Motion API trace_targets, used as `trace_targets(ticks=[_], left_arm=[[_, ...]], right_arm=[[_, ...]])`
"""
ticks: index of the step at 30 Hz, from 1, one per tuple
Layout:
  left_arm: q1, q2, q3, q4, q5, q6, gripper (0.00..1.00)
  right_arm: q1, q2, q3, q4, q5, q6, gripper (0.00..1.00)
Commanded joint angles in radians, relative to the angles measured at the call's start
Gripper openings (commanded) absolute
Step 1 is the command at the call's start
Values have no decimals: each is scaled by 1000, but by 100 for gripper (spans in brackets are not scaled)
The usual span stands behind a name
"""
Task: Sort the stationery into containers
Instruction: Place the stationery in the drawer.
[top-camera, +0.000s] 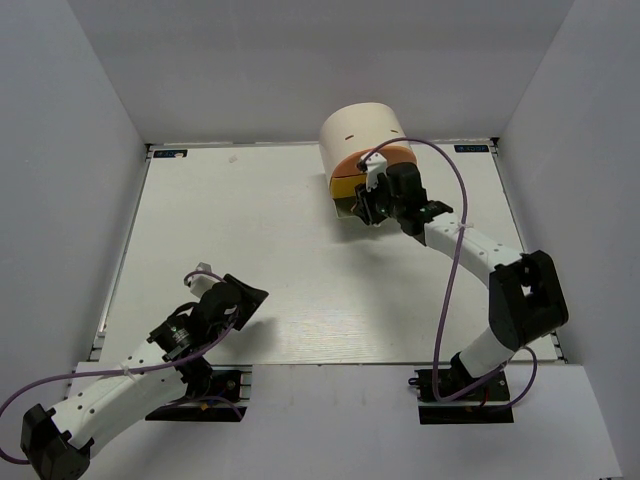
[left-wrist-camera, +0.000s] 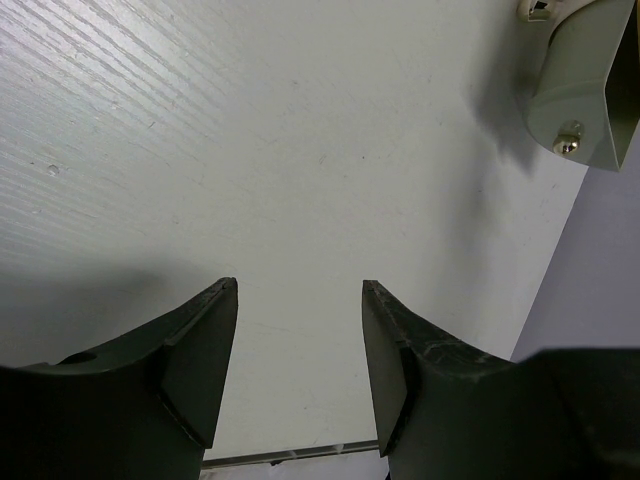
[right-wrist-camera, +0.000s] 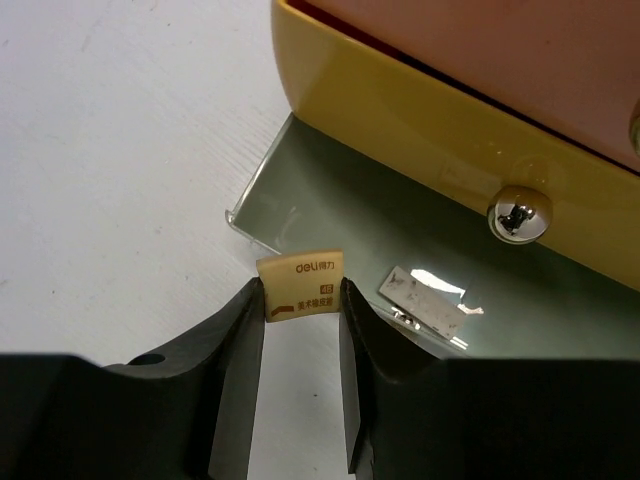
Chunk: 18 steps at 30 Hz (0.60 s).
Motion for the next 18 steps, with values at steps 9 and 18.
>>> trace_targets(ticks=[9,18], left_arm=[[-2,-9,1,-9,-4,9,63],[-2,0,1,1,-13,9,63]], right_arm=[[-32,80,100,42,6,88,26],[-44,81,100,35,-7,94,48]])
